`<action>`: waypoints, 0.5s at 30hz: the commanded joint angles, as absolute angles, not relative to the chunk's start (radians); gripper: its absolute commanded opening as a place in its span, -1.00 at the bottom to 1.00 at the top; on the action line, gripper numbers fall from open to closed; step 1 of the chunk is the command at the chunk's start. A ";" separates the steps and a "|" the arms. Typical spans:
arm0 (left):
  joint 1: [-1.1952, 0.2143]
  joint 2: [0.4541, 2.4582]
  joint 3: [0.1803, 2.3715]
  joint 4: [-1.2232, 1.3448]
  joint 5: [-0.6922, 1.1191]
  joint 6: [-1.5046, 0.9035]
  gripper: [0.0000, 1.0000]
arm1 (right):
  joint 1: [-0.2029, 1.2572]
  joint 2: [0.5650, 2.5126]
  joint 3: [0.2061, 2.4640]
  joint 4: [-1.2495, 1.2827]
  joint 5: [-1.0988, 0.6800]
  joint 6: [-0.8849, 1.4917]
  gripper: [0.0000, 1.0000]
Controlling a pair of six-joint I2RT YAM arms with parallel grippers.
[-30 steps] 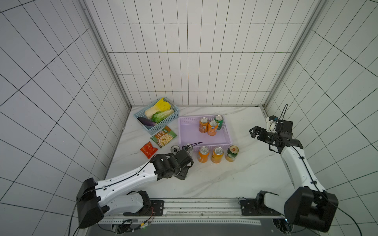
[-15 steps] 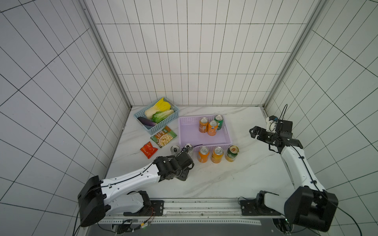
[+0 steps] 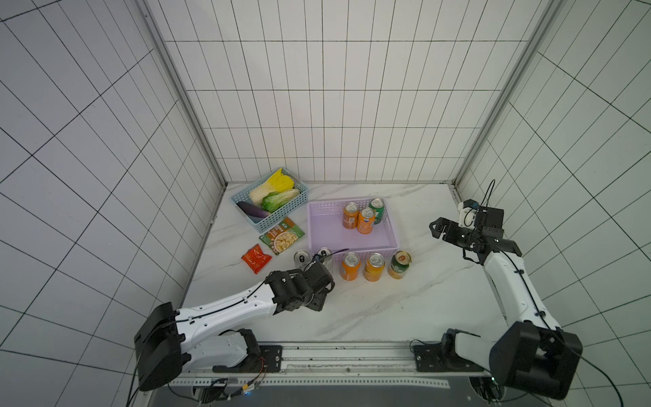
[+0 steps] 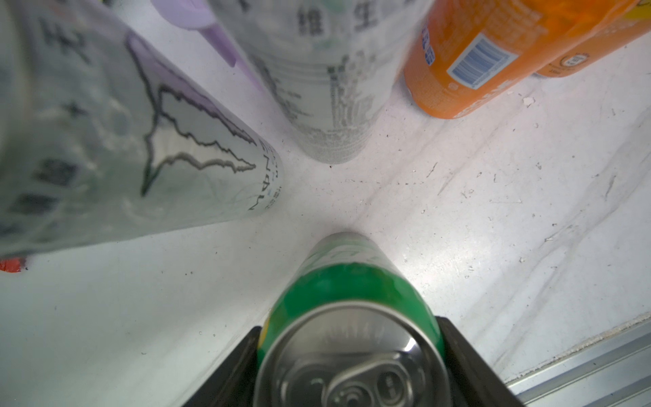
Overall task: Take out the drinks from the basket
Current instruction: Place the drink at the center of the board.
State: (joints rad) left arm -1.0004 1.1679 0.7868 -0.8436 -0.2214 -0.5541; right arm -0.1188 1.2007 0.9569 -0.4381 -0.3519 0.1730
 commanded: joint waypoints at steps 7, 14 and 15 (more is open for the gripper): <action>-1.003 1.141 0.832 -0.851 -0.254 -0.543 0.59 | -0.132 1.198 0.933 -0.434 -0.340 0.170 0.99; -1.004 1.138 0.979 -1.002 -0.265 -0.483 0.85 | -0.132 1.195 0.932 -0.433 -0.343 0.171 0.99; -1.002 1.138 0.998 -1.006 -0.254 -0.467 0.87 | -0.132 1.195 0.932 -0.434 -0.343 0.172 0.99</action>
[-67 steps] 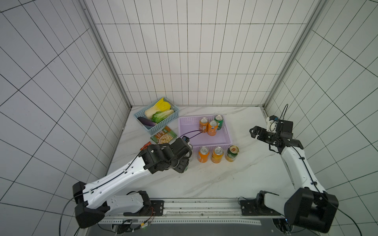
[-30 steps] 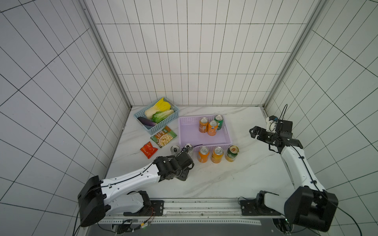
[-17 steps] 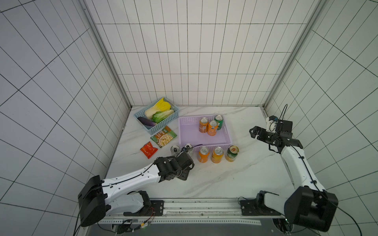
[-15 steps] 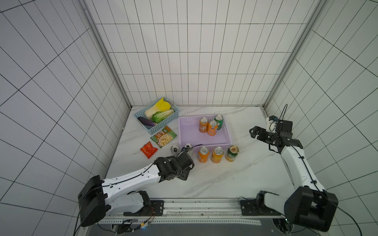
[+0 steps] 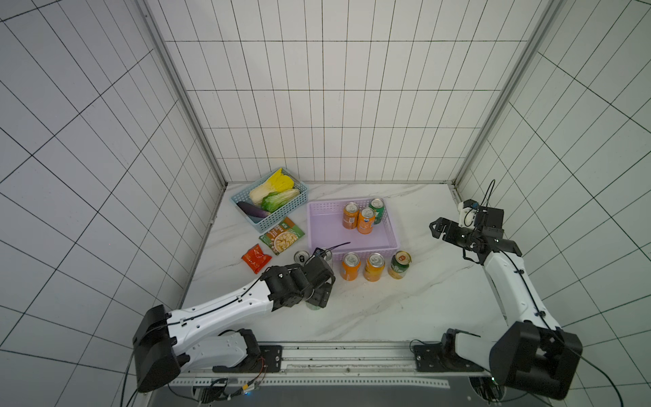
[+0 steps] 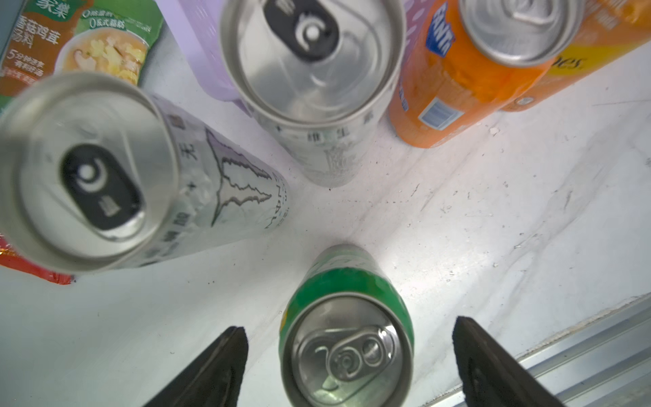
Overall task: Take out the drinks from the basket
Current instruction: Place the drink at the center of the board, then pick up the drink from the basket.
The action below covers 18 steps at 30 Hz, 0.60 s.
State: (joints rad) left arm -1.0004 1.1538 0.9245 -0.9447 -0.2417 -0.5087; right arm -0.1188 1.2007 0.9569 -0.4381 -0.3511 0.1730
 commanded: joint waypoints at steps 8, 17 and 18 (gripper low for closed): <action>-0.985 1.180 1.217 -1.057 -0.301 -0.292 0.96 | -0.131 1.195 0.931 -0.432 -0.351 0.173 0.99; -0.720 1.341 1.426 -0.974 -0.084 -0.103 0.96 | -0.132 1.187 0.931 -0.431 -0.351 0.173 0.99; -0.704 1.363 1.446 -0.965 -0.069 -0.094 0.96 | -0.131 1.187 0.930 -0.431 -0.352 0.173 0.99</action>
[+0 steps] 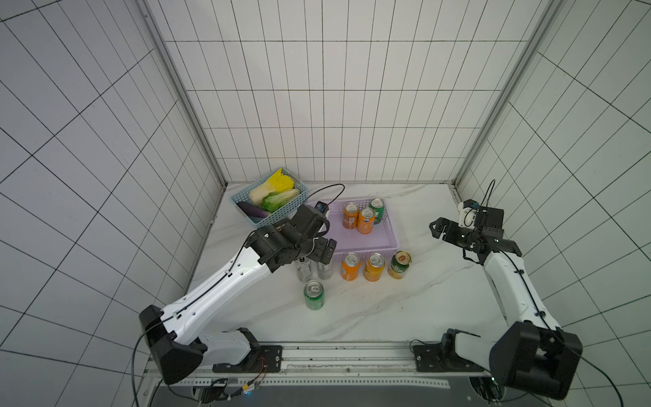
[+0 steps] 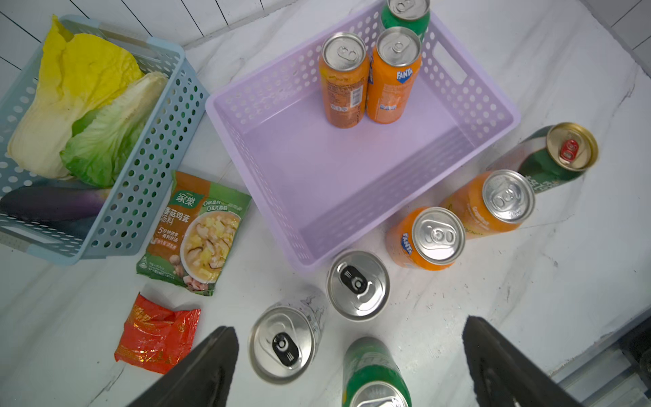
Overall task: Take out the drinks from the basket
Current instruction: Pick up the drink from the basket.
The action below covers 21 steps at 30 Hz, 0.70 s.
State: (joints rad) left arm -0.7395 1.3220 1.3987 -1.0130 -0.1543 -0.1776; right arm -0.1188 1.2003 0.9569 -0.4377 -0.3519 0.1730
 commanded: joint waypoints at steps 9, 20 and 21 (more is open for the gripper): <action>-0.652 1.585 1.598 -0.876 0.007 0.001 0.96 | -0.132 1.187 0.931 -0.431 -0.356 0.175 0.99; -0.593 1.855 1.743 -0.796 0.075 0.070 0.96 | -0.132 1.189 0.928 -0.426 -0.358 0.175 0.99; -0.591 1.878 1.758 -0.794 0.077 0.075 0.96 | -0.133 1.189 0.928 -0.426 -0.360 0.175 0.99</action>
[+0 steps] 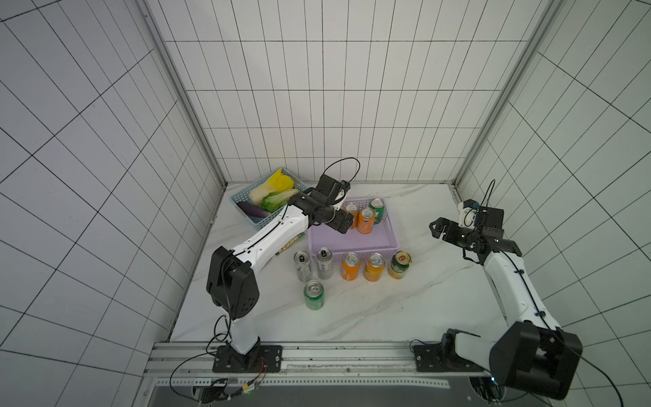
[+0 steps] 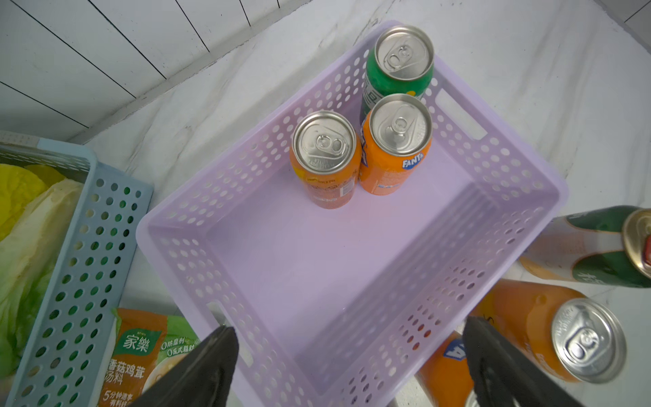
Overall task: Take out the drinks from the basket
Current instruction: Pick up the drink from the basket.
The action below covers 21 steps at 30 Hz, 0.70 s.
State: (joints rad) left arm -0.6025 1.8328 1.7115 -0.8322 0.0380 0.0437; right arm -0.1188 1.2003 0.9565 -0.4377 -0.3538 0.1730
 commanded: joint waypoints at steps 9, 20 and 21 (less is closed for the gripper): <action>-0.577 2.074 1.893 -0.782 0.085 0.079 0.93 | -0.138 1.195 0.926 -0.423 -0.363 0.175 0.99; -0.556 2.205 1.962 -0.688 0.131 0.071 0.79 | -0.140 1.201 0.925 -0.421 -0.369 0.177 0.99; -0.553 2.210 1.962 -0.676 0.138 0.068 0.78 | -0.140 1.201 0.925 -0.419 -0.370 0.177 0.99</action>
State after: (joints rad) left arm -0.5663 2.1834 1.9297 -0.7425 0.1051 0.0704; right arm -0.1307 1.2003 0.9554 -0.4332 -0.3573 0.1730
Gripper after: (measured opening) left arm 0.896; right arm 0.995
